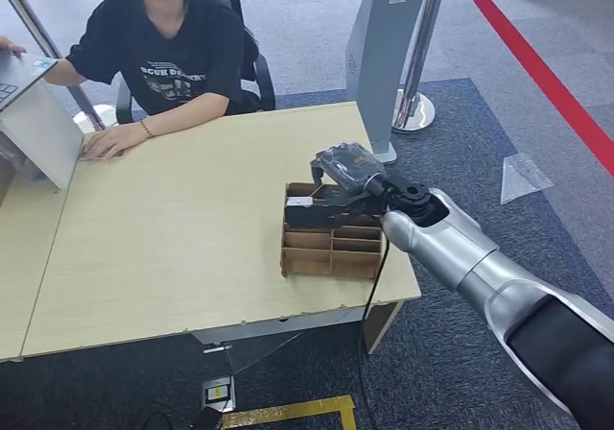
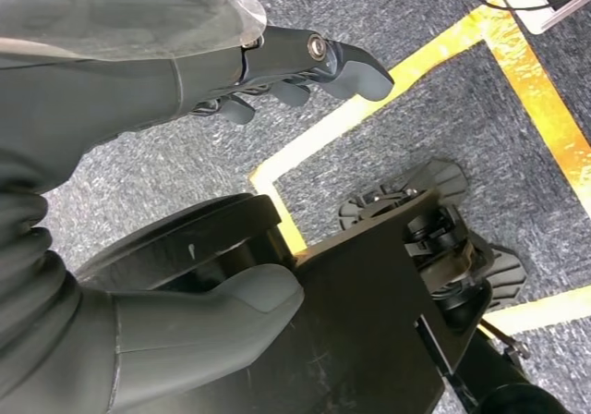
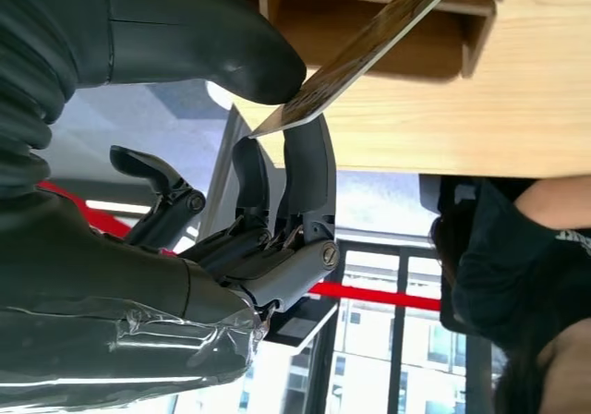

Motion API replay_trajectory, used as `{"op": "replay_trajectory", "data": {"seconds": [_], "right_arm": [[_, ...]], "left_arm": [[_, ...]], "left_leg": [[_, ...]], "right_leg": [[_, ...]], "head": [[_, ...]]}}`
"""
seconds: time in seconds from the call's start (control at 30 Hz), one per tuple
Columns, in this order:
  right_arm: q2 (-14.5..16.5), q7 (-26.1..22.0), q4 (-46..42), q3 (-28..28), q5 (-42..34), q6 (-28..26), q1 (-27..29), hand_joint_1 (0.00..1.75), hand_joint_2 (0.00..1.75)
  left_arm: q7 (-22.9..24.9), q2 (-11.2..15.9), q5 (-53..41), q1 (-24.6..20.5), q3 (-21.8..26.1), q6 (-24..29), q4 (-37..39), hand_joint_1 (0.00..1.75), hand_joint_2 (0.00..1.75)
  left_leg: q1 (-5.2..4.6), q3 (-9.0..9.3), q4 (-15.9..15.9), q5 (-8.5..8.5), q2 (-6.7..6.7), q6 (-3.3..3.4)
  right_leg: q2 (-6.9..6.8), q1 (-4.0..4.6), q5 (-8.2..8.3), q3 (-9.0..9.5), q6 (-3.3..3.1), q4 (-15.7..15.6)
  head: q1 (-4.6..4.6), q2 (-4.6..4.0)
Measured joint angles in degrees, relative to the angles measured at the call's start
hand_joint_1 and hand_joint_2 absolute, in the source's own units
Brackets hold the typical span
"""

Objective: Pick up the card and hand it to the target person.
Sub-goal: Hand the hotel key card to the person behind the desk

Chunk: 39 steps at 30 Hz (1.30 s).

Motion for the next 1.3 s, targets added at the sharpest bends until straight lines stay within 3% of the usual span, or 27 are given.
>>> {"op": "replay_trajectory", "data": {"seconds": [0.23,0.37,0.57,0.77,1.3], "right_arm": [[0.0,0.3,-0.7,-2.0,-7.2,-4.5,-1.6,1.75,1.75],[0.1,1.5,-1.4,-3.6,-10.1,-10.1,-2.0,1.75,1.75],[1.2,7.2,-0.7,-5.5,-9.2,-20.7,-2.7,1.75,1.75],[4.3,14.4,3.2,-5.8,-5.2,-27.0,-4.2,1.75,1.75],[12.3,22.9,15.3,-5.5,0.1,-27.9,-10.2,1.75,1.75]], "left_arm": [[-0.3,0.1,0.0,0.3,0.0,0.2,0.0,0.0,1.75],[-0.4,0.1,0.0,0.3,0.0,0.6,0.0,0.0,1.75],[-0.3,0.1,0.1,0.4,0.0,1.2,0.0,0.0,1.75],[0.4,0.0,-0.1,0.4,0.0,1.2,0.0,0.0,1.75],[1.1,-0.4,-0.8,0.3,0.0,1.0,0.0,0.0,1.75]], "left_leg": [[0.0,0.0,0.0,0.0,0.0,0.0],[0.0,-0.01,0.0,0.0,-0.01,0.0],[0.0,-0.03,0.0,0.0,-0.02,0.0],[0.01,-0.03,0.0,0.01,-0.02,-0.01],[0.01,-0.04,0.0,0.02,-0.03,-0.01]], "right_leg": [[0.0,0.0,0.0,0.01,0.0,0.0],[-0.02,0.0,0.0,0.02,0.0,0.0],[-0.03,0.0,0.0,0.02,0.0,0.0],[-0.03,0.0,0.0,0.0,0.0,0.0],[-0.04,0.0,0.0,-0.02,0.0,0.1]], "head": [[-0.01,0.0],[-0.01,0.0],[-0.01,0.0],[-0.02,0.0],[-0.02,-0.01]]}}
